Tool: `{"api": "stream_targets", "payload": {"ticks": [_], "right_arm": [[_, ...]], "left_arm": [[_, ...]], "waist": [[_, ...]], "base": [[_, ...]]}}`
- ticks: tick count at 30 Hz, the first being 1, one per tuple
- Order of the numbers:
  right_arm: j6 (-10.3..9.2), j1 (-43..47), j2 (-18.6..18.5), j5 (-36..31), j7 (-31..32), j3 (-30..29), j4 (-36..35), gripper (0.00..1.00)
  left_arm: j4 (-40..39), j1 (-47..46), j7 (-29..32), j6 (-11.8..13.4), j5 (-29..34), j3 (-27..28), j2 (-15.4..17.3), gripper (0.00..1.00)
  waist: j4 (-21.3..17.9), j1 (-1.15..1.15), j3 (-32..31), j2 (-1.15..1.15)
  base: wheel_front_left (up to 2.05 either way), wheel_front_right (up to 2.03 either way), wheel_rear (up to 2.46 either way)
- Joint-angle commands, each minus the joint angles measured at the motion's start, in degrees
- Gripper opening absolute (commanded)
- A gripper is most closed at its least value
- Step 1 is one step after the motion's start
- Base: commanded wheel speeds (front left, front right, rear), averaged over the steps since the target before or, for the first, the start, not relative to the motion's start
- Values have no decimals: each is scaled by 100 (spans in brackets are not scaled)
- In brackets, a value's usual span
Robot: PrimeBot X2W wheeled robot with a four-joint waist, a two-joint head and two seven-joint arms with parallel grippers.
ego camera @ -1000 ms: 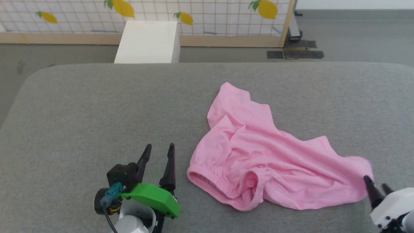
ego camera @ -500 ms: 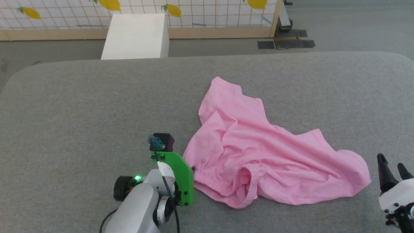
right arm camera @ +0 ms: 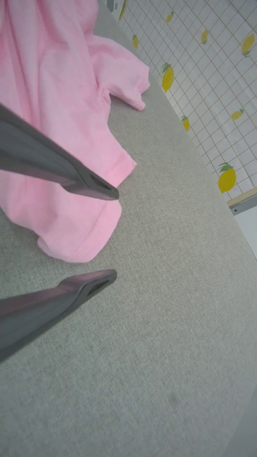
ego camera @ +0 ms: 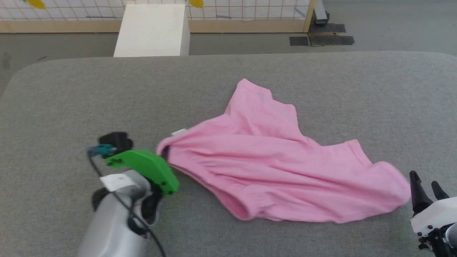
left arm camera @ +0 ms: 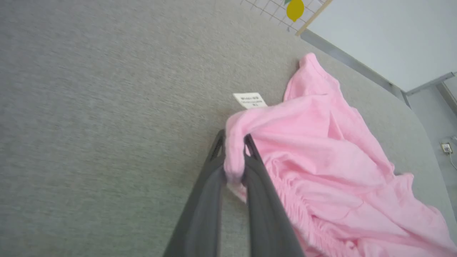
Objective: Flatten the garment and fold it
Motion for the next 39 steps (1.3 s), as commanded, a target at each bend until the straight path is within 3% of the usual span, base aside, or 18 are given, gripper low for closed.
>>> {"api": "stream_targets", "payload": {"ticks": [1,7,8,9,14,19,23,30,38,39], "right_arm": [[-8,-92,-1,-1,-29,34,17,100],[-8,-140,-1,-53,36,193,15,100],[-8,-157,-1,-62,59,233,-3,100],[-8,-181,-1,-75,79,260,-16,100],[-8,-520,-1,-301,299,495,-171,100],[-8,-1253,-1,-764,812,1035,-139,100],[-8,-2015,-95,-1352,1437,1583,286,100],[-8,-3042,-241,-1864,2246,1912,1399,100],[-8,-3249,-308,-2085,2667,2071,2307,100],[-8,-3250,-305,-2053,2717,2086,2368,66]], "left_arm": [[-76,102,-34,74,-55,138,157,0],[-53,774,164,417,-268,497,317,0],[-14,867,200,415,-295,482,299,24],[-19,909,173,395,-351,499,251,100],[-320,790,-506,154,-269,511,171,100],[-795,572,-2077,-118,702,232,414,100],[-831,605,-2844,-109,1255,-103,351,100],[-591,615,-3043,-111,1405,-381,148,100],[-397,501,-3101,-131,1275,-477,-11,100],[-369,493,-3103,-124,1254,-480,-24,100]], "waist": [[107,0,-66,0],[268,0,-92,0],[301,0,-89,0],[331,0,-86,0],[537,0,-26,0],[795,0,211,0],[1120,0,498,0],[1630,0,943,0],[1820,0,1117,0],[1792,0,1113,0]], "base": [[0,0,0],[0,0,0],[0,0,0],[0,0,0],[0,0,0],[0,0,0],[0,0,0],[0,0,0],[0,0,0],[0,0,0]]}}
